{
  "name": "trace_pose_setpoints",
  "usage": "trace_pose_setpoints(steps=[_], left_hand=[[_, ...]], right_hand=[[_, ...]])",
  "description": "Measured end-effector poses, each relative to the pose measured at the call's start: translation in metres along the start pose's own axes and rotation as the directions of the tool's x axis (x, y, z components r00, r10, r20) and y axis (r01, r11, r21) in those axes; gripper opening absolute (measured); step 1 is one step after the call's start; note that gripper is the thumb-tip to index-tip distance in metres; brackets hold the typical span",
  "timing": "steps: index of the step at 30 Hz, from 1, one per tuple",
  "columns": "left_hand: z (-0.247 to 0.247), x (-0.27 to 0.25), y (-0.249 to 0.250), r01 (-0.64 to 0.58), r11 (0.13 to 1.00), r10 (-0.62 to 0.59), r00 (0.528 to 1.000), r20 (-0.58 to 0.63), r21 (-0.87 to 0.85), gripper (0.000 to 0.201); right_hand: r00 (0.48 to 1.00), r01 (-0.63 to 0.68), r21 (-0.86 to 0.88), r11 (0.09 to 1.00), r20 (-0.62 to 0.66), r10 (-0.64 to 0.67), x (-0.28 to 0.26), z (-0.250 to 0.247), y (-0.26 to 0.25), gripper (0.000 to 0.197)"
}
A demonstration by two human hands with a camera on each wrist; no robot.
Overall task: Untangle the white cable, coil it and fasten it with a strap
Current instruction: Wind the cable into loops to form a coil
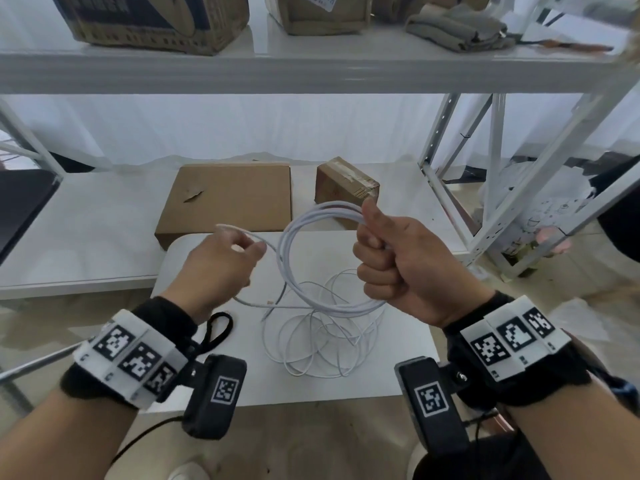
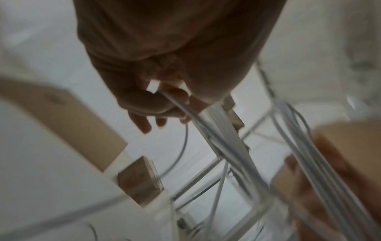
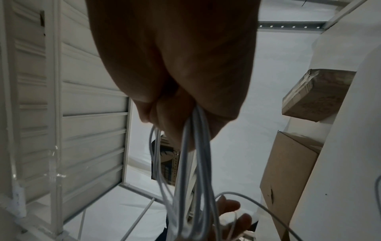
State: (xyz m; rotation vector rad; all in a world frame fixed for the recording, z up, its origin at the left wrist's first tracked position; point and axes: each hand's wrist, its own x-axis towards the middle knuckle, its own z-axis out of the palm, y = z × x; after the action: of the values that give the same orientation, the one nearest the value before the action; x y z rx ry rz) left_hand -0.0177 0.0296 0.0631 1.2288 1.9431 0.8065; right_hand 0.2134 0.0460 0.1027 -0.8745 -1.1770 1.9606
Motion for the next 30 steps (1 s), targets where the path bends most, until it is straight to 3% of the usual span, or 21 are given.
trace_pose_setpoints(steps=[2, 4, 6, 8, 11, 13, 15, 16, 18, 21, 23, 25, 28, 30], left_hand=[[-0.005, 0.006, 0.000, 0.126, 0.932, -0.128, 0.992, 0.018, -0.340, 0.014], [-0.011, 0.011, -0.001, 0.202, 0.787, -0.210, 0.976, 0.055, -0.584, 0.012], [-0.015, 0.014, -0.003, 0.232, 0.627, -0.239, 0.966, 0.100, -0.744, 0.007], [-0.015, 0.016, -0.005, 0.240, 0.577, -0.231, 0.965, 0.125, -0.780, 0.011], [-0.012, 0.015, -0.002, 0.245, 0.607, -0.205, 0.967, 0.149, -0.756, 0.012], [-0.009, 0.014, -0.002, 0.208, 0.731, -0.190, 0.977, 0.099, -0.650, 0.014], [-0.008, 0.011, -0.007, 0.050, 0.934, -0.084, 0.993, -0.082, -0.354, 0.020], [-0.008, 0.009, -0.009, -0.048, 0.989, 0.023, 0.985, -0.169, -0.142, 0.022], [-0.008, 0.004, -0.011, -0.143, 0.962, 0.193, 0.958, -0.212, 0.231, 0.023], [-0.006, 0.001, -0.012, -0.111, 0.913, 0.170, 0.978, -0.118, 0.392, 0.004], [-0.003, 0.000, -0.012, -0.085, 0.910, 0.119, 0.991, -0.061, 0.405, 0.009], [-0.002, 0.001, -0.010, -0.103, 0.952, 0.118, 0.992, -0.033, 0.287, 0.011], [-0.005, 0.003, -0.003, -0.113, 0.984, 0.115, 0.993, 0.006, -0.134, 0.005], [-0.007, 0.002, 0.004, -0.101, 0.910, 0.123, 0.992, 0.030, -0.401, 0.008]], right_hand=[[0.999, -0.019, -0.016, 1.000, 0.026, 0.019, -0.003, -0.002, -0.004, 0.042], [0.999, -0.027, -0.025, 0.999, 0.045, 0.028, -0.005, -0.004, -0.007, 0.042], [0.999, -0.024, -0.019, 1.000, 0.047, 0.025, -0.007, -0.005, -0.009, 0.042], [1.000, -0.012, -0.014, 1.000, 0.028, 0.012, -0.007, -0.006, -0.009, 0.042], [1.000, 0.001, -0.002, 1.000, -0.008, -0.001, -0.004, -0.007, -0.009, 0.042], [1.000, 0.000, -0.002, 1.000, -0.017, 0.000, -0.003, -0.008, -0.010, 0.042], [1.000, -0.005, -0.012, 1.000, -0.013, 0.005, -0.004, -0.010, -0.011, 0.042], [1.000, -0.007, -0.016, 1.000, -0.011, 0.007, -0.004, -0.011, -0.011, 0.042], [1.000, -0.004, -0.019, 1.000, -0.012, 0.004, -0.005, -0.013, -0.013, 0.042], [1.000, 0.003, -0.022, 1.000, -0.019, -0.003, -0.005, -0.015, -0.014, 0.042], [1.000, 0.007, -0.036, 0.999, -0.019, -0.008, -0.005, -0.015, -0.014, 0.042], [1.000, 0.010, -0.070, 0.998, -0.008, -0.010, -0.006, -0.015, -0.013, 0.042], [0.999, 0.000, -0.136, 0.991, 0.050, 0.007, -0.007, -0.016, -0.013, 0.041], [0.993, -0.008, -0.190, 0.982, 0.118, 0.031, -0.008, -0.018, -0.012, 0.040]])
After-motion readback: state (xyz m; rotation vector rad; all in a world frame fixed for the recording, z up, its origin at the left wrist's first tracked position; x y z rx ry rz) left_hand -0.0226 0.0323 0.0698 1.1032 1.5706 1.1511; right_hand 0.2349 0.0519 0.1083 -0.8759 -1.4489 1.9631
